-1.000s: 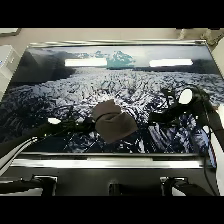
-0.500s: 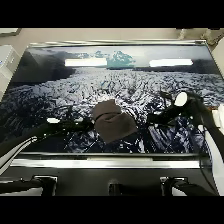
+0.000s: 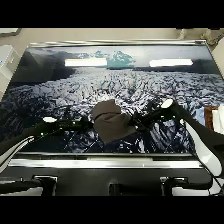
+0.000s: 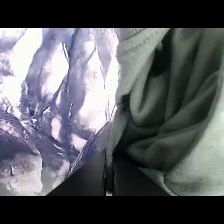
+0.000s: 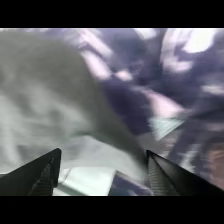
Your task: Fold the clothes and pants, and hang the long-sleeved shirts on hangers.
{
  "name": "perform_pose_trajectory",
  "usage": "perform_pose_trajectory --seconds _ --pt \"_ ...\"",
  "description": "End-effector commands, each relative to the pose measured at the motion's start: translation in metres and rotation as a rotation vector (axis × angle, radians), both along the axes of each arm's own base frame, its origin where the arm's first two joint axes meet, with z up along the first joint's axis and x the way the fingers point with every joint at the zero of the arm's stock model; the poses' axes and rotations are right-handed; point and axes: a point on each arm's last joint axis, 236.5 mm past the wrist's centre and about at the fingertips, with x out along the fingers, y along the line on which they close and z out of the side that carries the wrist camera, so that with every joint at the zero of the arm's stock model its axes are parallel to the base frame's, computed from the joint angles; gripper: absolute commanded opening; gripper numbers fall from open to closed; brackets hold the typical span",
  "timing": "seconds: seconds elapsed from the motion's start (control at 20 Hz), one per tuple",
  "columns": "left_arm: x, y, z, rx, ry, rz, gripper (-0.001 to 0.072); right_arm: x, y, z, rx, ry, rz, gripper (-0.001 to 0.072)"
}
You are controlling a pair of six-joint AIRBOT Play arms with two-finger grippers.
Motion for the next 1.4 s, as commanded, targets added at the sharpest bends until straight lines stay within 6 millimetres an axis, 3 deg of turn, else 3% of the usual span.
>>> perform_pose_trajectory --seconds 0.0,0.05,0.15,0.2,0.3,0.35,0.4,0.5,0.55,0.65,0.7,0.75,0.8,0.85,0.95,1.05,1.1,1.2,1.35 --pt "0.0 0.0 0.002 -0.003 -0.008 -0.01 0.0026 -0.003 0.02 -0.008 0.02 -0.011 0.033 0.0367" --pt "-0.001 -0.001 0.005 -0.008 -0.022 -0.026 0.0026 -0.003 0.022 -0.007 0.022 -0.015 0.038 0.0023" --pt "0.004 0.003 0.021 -0.02 -0.069 -0.035 0.0025 0.004 0.02 0.009 0.042 -0.055 0.059 0.0033" --pt "0.013 0.012 0.035 -0.019 -0.114 -0.021 0.0025 0.014 0.016 0.028 0.054 -0.104 0.067 0.0033" --pt "0.039 0.043 0.086 0.002 -0.267 0.009 0.0024 0.058 -0.009 0.096 0.063 -0.297 0.004 0.0032" --pt "0.054 0.062 0.127 0.005 -0.369 0.038 0.0024 0.084 -0.031 0.148 0.056 -0.439 -0.065 0.0033" --pt "0.068 0.085 0.184 0.004 -0.506 0.083 0.0024 0.104 -0.056 0.211 0.041 -0.608 -0.137 0.0033" --pt "0.072 0.128 0.321 0.029 -0.834 0.202 0.0025 0.109 -0.101 0.342 -0.021 -0.975 -0.232 0.0033" --pt "0.057 0.145 0.393 0.064 -1.012 0.263 0.0025 0.093 -0.12 0.41 -0.081 -1.183 -0.26 0.0034" --pt "0.011 0.167 0.508 0.146 -1.312 0.383 0.0025 0.04 -0.141 0.511 -0.214 -1.502 -0.318 0.0034" --pt "-0.019 0.173 0.557 0.173 -1.445 0.453 0.0025 0.009 -0.144 0.546 -0.262 -1.62 -0.35 0.0034" --pt "-0.049 0.176 0.595 0.184 -1.554 0.517 0.0025 -0.018 -0.143 0.568 -0.285 -1.699 -0.365 0.0034" --pt "-0.074 0.177 0.622 0.187 -1.635 0.563 0.0025 -0.043 -0.141 0.586 -0.296 -1.765 -0.378 0.0034" --pt "-0.096 0.179 0.642 0.189 -1.699 0.607 0.0025 -0.062 -0.14 0.598 -0.31 -1.817 -0.39 0.0034" --pt "-0.119 0.191 0.661 0.233 -1.77 0.697 0.0025 -0.087 -0.15 0.614 -0.402 -1.89 -0.416 0.0034" --pt "-0.119 0.204 0.662 0.338 -1.791 0.741 0.0025 -0.092 -0.171 0.605 -0.525 -1.846 -0.461 0.0034" --pt "-0.112 0.209 0.658 0.379 -1.782 0.743 0.0025 -0.089 -0.182 0.591 -0.56 -1.77 -0.487 0.0034" --pt "-0.093 0.217 0.646 0.412 -1.743 0.741 0.0025 -0.078 -0.197 0.536 -0.631 -1.531 -0.453 0.0035" --pt "-0.046 0.232 0.617 0.422 -1.638 0.733 0.0026 -0.069 -0.201 0.404 -0.641 -1.024 -0.273 0.0035"
